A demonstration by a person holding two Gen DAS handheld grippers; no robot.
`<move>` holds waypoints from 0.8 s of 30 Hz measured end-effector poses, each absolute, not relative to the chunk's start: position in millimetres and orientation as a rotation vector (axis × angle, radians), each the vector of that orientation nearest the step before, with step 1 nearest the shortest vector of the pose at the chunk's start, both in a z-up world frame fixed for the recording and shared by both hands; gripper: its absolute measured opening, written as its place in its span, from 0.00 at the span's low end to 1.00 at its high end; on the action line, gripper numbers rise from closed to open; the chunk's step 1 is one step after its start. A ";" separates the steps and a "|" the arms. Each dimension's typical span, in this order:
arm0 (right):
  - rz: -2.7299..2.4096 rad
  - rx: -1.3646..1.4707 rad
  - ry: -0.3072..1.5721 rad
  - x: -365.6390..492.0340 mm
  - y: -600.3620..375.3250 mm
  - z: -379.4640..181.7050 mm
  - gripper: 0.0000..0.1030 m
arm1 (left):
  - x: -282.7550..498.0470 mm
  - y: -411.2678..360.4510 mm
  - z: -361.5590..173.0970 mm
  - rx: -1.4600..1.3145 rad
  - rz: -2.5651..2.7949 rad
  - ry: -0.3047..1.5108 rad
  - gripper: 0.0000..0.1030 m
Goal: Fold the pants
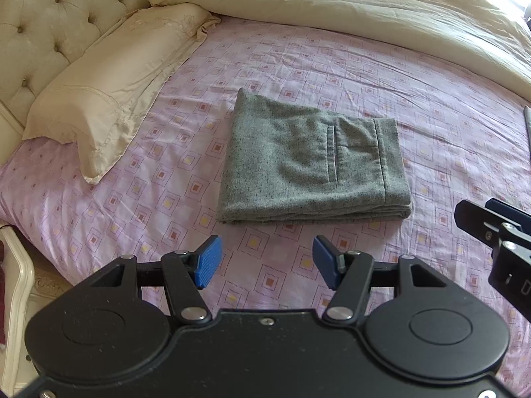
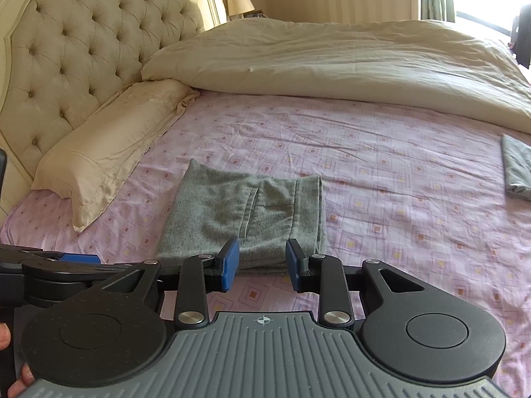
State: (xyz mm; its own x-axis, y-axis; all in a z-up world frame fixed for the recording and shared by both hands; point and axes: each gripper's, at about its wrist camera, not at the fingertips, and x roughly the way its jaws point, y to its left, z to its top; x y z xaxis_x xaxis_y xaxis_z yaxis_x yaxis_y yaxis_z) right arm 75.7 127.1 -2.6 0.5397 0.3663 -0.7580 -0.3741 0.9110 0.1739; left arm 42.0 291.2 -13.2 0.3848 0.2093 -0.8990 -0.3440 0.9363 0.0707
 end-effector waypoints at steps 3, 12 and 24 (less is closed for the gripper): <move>0.456 -0.015 0.912 71.9 124.6 -7.6 0.29 | 30.9 290.1 -15.3 -0.152 0.377 1.129 0.63; 0.451 -0.016 0.984 70.4 125.9 -33.1 0.29 | 0.7 294.7 -25.1 -0.159 0.419 1.173 0.63; 0.309 -0.052 0.980 93.9 184.9 -47.5 0.29 | 49.0 360.5 -36.3 -0.132 0.255 1.160 0.63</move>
State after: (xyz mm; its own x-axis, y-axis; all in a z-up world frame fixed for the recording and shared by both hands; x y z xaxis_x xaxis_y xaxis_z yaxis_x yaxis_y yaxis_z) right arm 93.9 184.9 -47.5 0.5172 0.2343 -0.8232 -0.2807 0.9550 0.0955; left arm 49.0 360.5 -36.3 0.3748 0.1307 -0.9179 -0.2668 0.9633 0.0282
